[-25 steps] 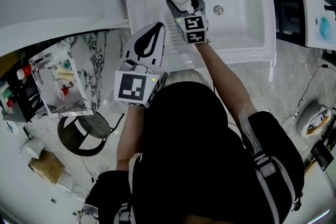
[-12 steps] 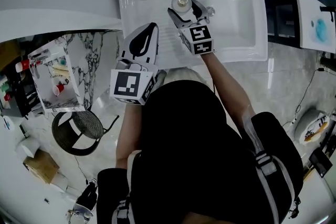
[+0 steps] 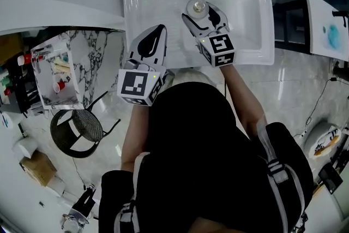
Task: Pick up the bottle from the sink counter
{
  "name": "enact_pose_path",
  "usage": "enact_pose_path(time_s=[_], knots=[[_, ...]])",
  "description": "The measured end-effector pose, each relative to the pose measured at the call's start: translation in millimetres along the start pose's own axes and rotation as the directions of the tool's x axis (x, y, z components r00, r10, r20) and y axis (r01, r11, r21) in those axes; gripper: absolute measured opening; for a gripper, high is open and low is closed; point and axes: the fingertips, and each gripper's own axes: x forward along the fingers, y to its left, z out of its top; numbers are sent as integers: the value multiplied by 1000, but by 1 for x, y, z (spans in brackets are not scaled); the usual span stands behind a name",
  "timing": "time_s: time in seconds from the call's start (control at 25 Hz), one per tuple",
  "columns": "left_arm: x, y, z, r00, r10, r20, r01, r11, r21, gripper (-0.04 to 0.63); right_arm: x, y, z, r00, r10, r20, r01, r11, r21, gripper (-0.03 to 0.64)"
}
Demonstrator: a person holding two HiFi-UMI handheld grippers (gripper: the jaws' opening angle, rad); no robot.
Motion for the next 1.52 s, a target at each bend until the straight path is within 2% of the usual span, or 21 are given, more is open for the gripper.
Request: enact_pose_path(time_s=[0.36,0.76,1.08,1.52], knots=[[1,-7,-18,999,31,-33,-32,999,-28,20,-40,8,27,997,71,32,-69,996,-61,322],[6,0,-20,998,37,-46,-38,999,-28,20,-57,13,28,996,90,11,-89,995,-41,322],[-11,1,-23,999,9,-42,-11,1000,-25,20,-68,29,32,998,57,38,-56,998,-32,322],[-70,-3,-25,995,-93,-18,93,996,2,20,-108,85,37,996,-38,77,36,999,35,322]])
